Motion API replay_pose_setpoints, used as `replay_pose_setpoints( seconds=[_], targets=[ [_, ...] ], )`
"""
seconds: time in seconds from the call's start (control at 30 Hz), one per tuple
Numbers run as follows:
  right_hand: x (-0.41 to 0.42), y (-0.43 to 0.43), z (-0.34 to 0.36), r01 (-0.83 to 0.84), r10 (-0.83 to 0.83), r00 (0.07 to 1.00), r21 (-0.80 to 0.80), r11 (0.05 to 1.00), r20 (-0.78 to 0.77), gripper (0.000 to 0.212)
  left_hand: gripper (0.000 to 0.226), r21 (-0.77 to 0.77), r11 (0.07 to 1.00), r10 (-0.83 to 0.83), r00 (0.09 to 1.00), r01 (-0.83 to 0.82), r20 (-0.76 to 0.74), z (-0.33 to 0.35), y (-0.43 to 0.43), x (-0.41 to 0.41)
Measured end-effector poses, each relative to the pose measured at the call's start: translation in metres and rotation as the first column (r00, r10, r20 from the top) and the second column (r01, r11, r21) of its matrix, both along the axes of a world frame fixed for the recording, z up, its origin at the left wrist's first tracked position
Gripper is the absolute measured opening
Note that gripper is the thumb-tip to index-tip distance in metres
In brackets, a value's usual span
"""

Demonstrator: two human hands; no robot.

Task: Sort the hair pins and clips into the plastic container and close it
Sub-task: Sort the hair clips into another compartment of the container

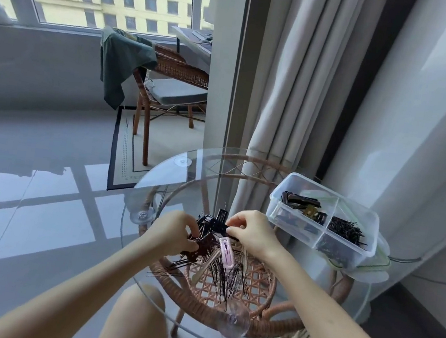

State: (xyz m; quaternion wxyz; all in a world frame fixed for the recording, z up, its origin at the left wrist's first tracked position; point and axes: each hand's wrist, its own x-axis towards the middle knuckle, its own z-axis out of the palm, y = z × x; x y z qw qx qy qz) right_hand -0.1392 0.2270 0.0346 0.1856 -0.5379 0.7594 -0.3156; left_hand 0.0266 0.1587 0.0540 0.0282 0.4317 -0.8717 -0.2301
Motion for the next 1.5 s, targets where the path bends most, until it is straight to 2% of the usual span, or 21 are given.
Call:
replay_pose_setpoints(
  seconds=[0.1,0.23,0.37,0.47,0.6,0.77,0.9,1.0,1.07,1.13,1.2,1.3,1.37,1.5],
  targets=[
    [-0.003,0.005,0.004,0.029,-0.033,0.999,-0.109,0.994,-0.038,0.014,0.020,-0.002,1.000,-0.008,1.000,0.008,0.015,0.003,-0.003,0.001],
    [-0.005,0.010,0.012,-0.016,-0.054,0.966,-0.264,0.965,-0.253,0.014,0.016,-0.009,1.000,0.003,0.997,-0.002,0.082,0.008,-0.007,-0.002],
    [-0.008,0.014,0.020,-0.134,-0.019,0.896,-0.312,0.941,-0.443,0.009,0.017,-0.029,1.000,-0.004,0.992,0.008,0.123,0.022,-0.010,-0.008],
    [-0.011,0.017,0.025,-0.103,-0.039,0.923,-0.344,0.933,-0.383,0.010,0.019,-0.052,0.999,0.009,0.988,-0.001,0.153,0.035,-0.013,-0.013],
    [-0.024,0.026,0.039,0.080,-0.179,0.964,-0.427,0.901,-0.197,0.011,0.015,-0.049,0.999,0.017,0.995,-0.012,0.098,0.051,-0.017,-0.020],
    [-0.067,0.047,0.059,0.332,-0.404,0.913,-0.469,0.818,-0.058,0.009,0.009,0.039,0.998,0.043,0.996,-0.040,-0.076,0.077,-0.029,-0.031],
    [-0.103,0.053,0.066,0.516,-0.527,0.845,-0.389,0.763,0.089,0.012,0.007,0.250,0.968,0.092,0.958,-0.022,-0.270,0.101,-0.017,-0.068],
    [-0.112,0.052,0.066,0.576,-0.532,0.817,-0.316,0.754,0.221,0.011,0.006,0.279,0.960,0.073,0.951,0.014,-0.302,0.105,-0.009,-0.097],
    [-0.111,0.052,0.064,0.551,-0.488,0.832,-0.279,0.787,0.265,0.011,0.011,0.336,0.941,0.087,0.942,0.028,-0.323,0.106,-0.005,-0.109],
    [-0.103,0.053,0.060,0.487,-0.438,0.866,-0.212,0.847,0.240,0.009,0.015,0.379,0.925,0.110,0.932,0.031,-0.346,0.106,-0.004,-0.113],
    [-0.096,0.053,0.057,0.457,-0.426,0.886,-0.198,0.867,0.181,0.007,0.016,0.426,0.904,0.145,0.919,0.028,-0.367,0.105,-0.007,-0.112],
    [-0.103,0.045,0.061,0.535,-0.519,0.844,-0.295,0.792,0.137,0.007,0.009,0.502,0.865,0.202,0.908,0.011,-0.367,0.105,-0.012,-0.108],
    [-0.112,0.037,0.066,0.571,-0.557,0.819,-0.299,0.765,0.140,0.009,0.006,0.529,0.848,0.230,0.899,0.002,-0.372,0.105,-0.014,-0.108],
    [-0.110,0.028,0.070,0.438,-0.446,0.895,-0.240,0.866,0.023,0.033,0.016,0.560,0.828,0.258,0.884,0.005,-0.391,0.102,-0.012,-0.114]
  ],
)
